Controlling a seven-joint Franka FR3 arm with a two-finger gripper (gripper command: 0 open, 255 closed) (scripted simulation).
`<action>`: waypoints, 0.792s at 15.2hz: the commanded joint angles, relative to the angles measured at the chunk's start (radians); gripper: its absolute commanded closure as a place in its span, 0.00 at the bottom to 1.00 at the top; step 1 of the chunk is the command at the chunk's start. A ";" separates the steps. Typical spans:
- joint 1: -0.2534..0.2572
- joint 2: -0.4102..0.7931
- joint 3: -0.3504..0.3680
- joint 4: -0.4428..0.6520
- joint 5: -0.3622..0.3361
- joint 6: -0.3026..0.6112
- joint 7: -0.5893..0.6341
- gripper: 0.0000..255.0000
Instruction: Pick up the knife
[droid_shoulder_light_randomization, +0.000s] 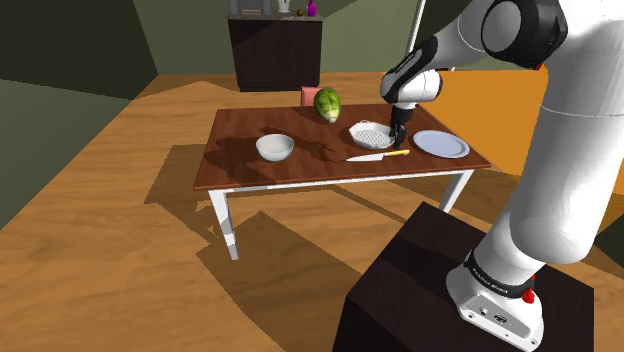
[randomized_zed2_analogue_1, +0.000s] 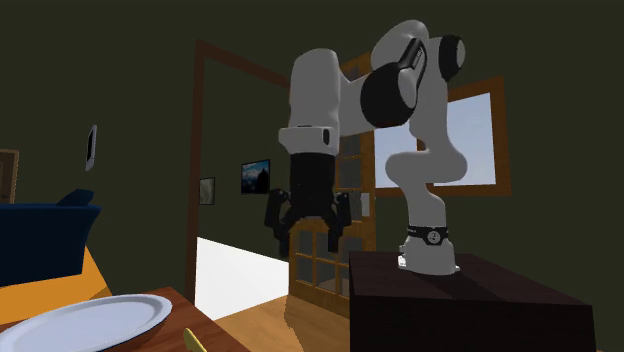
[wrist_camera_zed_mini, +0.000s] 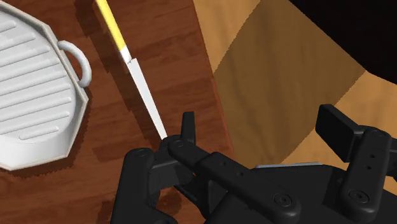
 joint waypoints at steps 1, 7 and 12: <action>-0.047 0.095 0.034 0.063 0.068 0.011 -0.087 0.00; -0.188 0.342 0.141 0.287 0.166 0.007 -0.247 0.00; -0.286 0.544 0.206 0.515 0.187 -0.020 -0.323 0.00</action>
